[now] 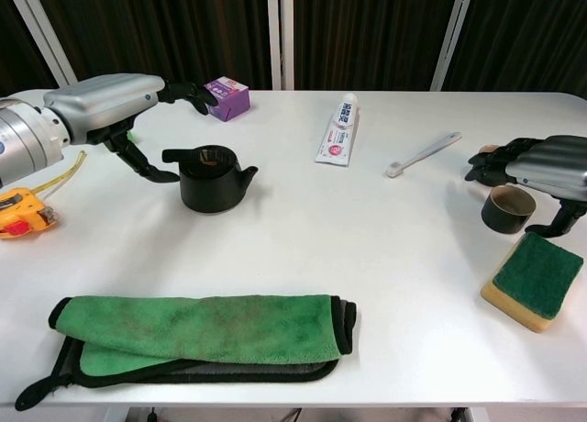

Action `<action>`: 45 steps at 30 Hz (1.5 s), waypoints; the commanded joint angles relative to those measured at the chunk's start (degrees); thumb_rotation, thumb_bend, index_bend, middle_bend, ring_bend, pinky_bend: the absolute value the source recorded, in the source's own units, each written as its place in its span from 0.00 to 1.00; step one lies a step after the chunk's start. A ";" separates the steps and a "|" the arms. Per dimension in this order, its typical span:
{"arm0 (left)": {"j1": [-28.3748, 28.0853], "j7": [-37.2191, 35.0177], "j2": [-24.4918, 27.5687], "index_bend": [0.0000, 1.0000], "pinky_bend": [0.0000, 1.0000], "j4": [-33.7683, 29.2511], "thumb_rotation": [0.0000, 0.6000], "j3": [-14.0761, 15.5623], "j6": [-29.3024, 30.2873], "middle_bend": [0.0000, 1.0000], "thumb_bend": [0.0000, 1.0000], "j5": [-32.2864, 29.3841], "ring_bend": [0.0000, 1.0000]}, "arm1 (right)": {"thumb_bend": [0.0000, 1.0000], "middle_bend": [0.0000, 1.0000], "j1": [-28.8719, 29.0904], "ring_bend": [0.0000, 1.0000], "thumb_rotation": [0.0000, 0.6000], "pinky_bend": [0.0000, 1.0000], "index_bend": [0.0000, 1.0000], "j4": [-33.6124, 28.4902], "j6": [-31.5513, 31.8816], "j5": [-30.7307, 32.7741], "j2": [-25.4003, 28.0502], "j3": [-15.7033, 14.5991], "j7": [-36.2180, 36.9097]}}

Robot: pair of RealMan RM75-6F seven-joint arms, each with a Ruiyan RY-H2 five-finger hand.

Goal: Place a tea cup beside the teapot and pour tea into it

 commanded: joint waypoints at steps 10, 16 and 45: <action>-0.03 0.01 -0.26 0.17 0.15 0.33 1.00 0.13 -0.12 0.19 0.17 -0.14 0.12 | 0.29 0.00 0.28 0.00 1.00 0.00 0.35 1.68 1.36 -1.27 -0.87 -0.62 1.29; -0.01 0.10 -0.05 0.17 0.15 0.11 1.00 0.08 -0.02 0.19 0.17 -0.20 0.12 | 0.29 0.00 0.48 0.00 1.00 0.00 0.44 2.49 1.84 -1.83 -1.23 -0.82 1.80; 3.05 -3.85 5.78 0.17 0.16 -1.60 1.00 0.50 2.35 0.19 0.19 -0.54 0.12 | 0.33 0.00 12.01 0.00 1.00 0.00 0.55 -4.18 -4.16 2.94 -6.11 6.46 -3.88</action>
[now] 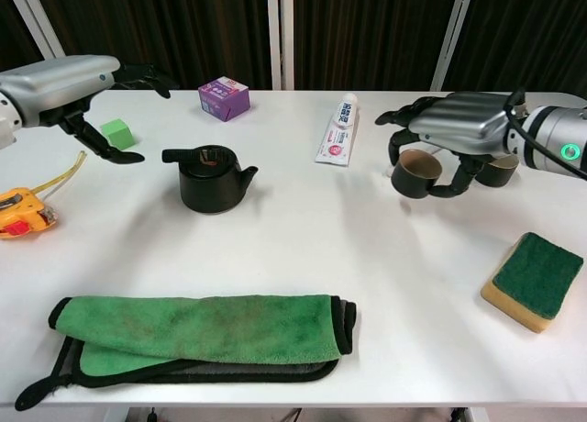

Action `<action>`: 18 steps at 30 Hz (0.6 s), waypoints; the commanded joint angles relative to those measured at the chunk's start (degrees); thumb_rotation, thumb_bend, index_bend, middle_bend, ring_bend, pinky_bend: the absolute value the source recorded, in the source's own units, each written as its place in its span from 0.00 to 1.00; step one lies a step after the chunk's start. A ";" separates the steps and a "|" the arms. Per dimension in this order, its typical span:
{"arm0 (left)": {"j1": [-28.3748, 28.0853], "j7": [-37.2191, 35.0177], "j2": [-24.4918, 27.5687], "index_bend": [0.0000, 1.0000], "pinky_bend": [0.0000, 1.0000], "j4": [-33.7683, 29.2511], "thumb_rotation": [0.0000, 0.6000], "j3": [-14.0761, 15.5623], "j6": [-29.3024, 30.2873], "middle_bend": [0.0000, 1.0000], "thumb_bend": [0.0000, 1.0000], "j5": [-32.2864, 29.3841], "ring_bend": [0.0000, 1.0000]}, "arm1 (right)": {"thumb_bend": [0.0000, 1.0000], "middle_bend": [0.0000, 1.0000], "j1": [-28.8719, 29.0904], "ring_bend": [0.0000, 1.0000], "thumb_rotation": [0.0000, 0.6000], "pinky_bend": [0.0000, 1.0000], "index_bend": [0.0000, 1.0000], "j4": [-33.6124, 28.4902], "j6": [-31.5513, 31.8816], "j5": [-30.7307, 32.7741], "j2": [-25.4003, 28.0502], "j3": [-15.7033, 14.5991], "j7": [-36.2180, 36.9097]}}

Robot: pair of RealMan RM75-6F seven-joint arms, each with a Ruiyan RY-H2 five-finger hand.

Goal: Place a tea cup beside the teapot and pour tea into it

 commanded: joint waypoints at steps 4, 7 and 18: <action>1.34 -1.29 1.02 0.17 0.16 -0.09 1.00 0.53 0.86 0.19 0.19 -0.07 0.12 | 0.33 0.00 3.34 0.00 1.00 0.00 0.56 1.69 -2.27 2.33 -5.06 1.21 -2.86; 1.95 -1.98 1.38 0.17 0.16 0.22 1.00 0.70 1.28 0.19 0.19 -0.07 0.12 | 0.33 0.00 4.84 0.00 1.00 0.00 0.56 3.27 -3.33 3.16 -7.41 1.49 -3.42; 2.93 -3.46 2.48 0.17 0.15 0.21 1.00 0.73 2.16 0.19 0.19 0.47 0.12 | 0.32 0.00 8.73 0.00 1.00 0.00 0.56 10.93 -4.02 5.34 -14.24 2.68 -4.62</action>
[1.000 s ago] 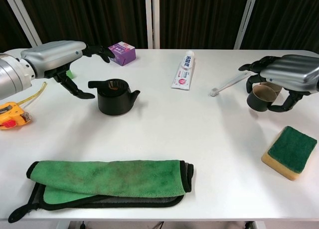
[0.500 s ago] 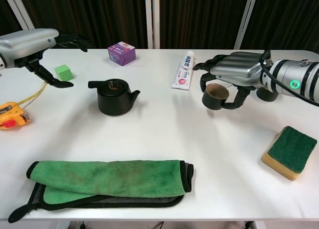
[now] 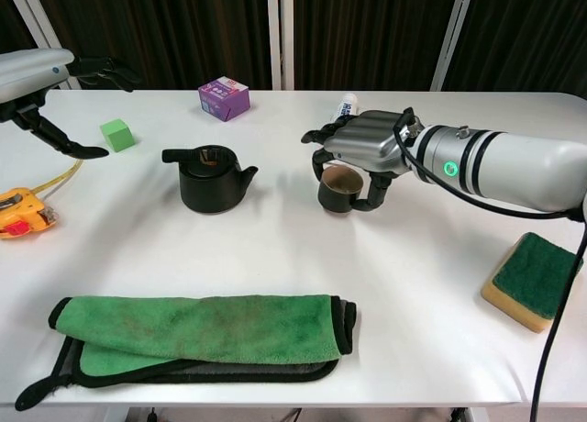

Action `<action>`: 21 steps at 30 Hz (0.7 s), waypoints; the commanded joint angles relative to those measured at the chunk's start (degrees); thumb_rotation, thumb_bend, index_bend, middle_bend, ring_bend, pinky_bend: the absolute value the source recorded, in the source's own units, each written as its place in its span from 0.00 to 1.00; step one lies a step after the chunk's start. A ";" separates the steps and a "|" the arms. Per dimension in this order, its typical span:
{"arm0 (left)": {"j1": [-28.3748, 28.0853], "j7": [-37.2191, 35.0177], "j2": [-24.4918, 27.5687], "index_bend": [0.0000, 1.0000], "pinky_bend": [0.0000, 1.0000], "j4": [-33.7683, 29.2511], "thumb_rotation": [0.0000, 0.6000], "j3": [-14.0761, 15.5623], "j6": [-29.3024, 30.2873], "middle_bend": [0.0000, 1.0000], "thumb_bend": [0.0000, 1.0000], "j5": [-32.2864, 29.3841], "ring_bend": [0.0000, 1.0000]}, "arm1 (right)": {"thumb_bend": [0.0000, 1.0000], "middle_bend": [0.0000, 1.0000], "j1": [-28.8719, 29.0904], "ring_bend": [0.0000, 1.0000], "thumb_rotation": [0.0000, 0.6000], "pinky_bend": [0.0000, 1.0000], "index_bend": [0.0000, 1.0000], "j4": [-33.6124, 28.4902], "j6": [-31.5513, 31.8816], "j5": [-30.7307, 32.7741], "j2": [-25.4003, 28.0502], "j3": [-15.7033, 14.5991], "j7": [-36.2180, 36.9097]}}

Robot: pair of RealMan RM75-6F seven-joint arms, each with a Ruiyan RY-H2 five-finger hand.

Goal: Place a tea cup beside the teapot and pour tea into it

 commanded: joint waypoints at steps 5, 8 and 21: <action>0.03 0.00 0.03 0.17 0.15 -0.03 1.00 -0.03 -0.30 0.19 0.19 0.02 0.12 | 0.32 0.00 2.23 0.00 1.00 0.00 0.56 3.93 0.21 -0.45 -3.55 0.36 0.68; 0.04 -0.01 0.09 0.17 0.16 -0.08 1.00 -0.21 -0.31 0.19 0.19 -0.06 0.12 | 0.31 0.00 3.08 0.00 1.00 0.00 0.56 5.42 -0.19 -0.36 -4.63 0.58 1.16; -0.22 0.06 -0.28 0.17 0.16 0.24 1.00 -0.42 -1.05 0.19 0.19 -0.11 0.12 | 0.29 0.00 4.89 0.00 1.00 0.00 0.51 7.94 -0.63 -0.06 -6.83 0.36 1.39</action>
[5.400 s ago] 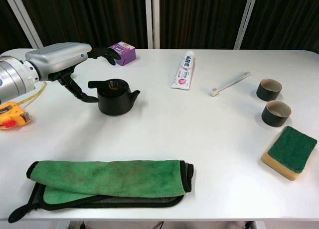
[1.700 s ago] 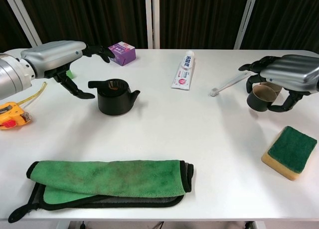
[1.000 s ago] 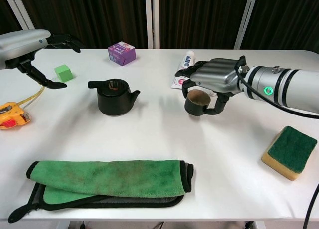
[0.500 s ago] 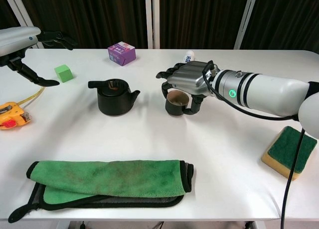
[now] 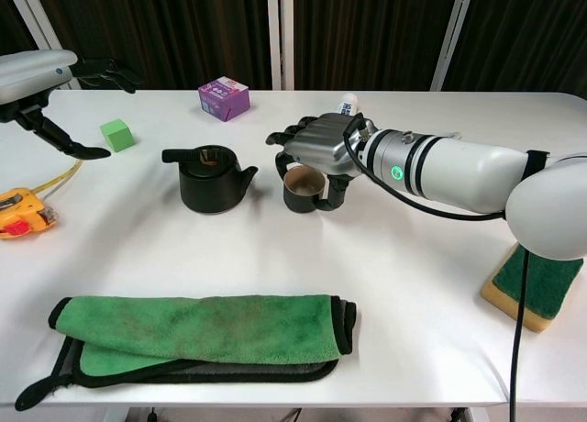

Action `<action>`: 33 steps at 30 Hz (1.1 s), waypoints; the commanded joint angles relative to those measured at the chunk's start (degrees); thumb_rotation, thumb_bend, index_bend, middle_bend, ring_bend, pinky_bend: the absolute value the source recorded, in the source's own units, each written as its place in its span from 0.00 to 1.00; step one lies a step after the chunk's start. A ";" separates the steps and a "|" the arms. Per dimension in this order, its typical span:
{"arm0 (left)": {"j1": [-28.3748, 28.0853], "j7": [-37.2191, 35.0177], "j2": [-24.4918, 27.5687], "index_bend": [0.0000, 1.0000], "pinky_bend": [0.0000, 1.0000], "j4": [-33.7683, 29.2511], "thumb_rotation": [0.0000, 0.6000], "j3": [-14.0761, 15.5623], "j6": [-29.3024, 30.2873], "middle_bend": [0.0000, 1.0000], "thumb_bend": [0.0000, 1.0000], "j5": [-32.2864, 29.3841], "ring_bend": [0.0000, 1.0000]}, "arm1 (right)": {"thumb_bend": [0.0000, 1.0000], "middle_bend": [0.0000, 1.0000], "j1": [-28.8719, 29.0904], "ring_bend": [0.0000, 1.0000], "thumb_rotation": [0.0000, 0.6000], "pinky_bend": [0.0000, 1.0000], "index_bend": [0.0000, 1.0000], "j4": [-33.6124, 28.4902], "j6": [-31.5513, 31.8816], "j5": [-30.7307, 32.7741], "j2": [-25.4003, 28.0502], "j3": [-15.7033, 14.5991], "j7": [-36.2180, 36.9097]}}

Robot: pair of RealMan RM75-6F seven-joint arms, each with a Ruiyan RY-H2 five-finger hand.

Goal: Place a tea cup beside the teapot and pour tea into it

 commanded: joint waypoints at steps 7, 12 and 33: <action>0.03 0.17 -0.15 0.17 0.15 0.00 1.00 -0.11 0.12 0.19 0.19 0.08 0.12 | 0.22 0.00 -0.24 0.00 1.00 0.00 0.20 -0.44 -0.64 2.45 0.80 -0.30 -2.27; -0.01 0.58 -0.04 0.17 0.15 0.01 1.00 -0.26 0.13 0.19 0.19 0.01 0.12 | 0.18 0.00 -0.71 0.00 1.00 0.00 0.00 -1.64 -0.37 3.57 1.83 -0.24 -2.12; -0.60 4.33 0.02 0.17 0.16 -2.89 1.00 -0.39 -0.21 0.19 0.19 -0.11 0.12 | 0.15 0.00 -17.04 0.00 1.00 0.00 0.00 -37.17 23.75 -0.93 37.75 -1.12 1.74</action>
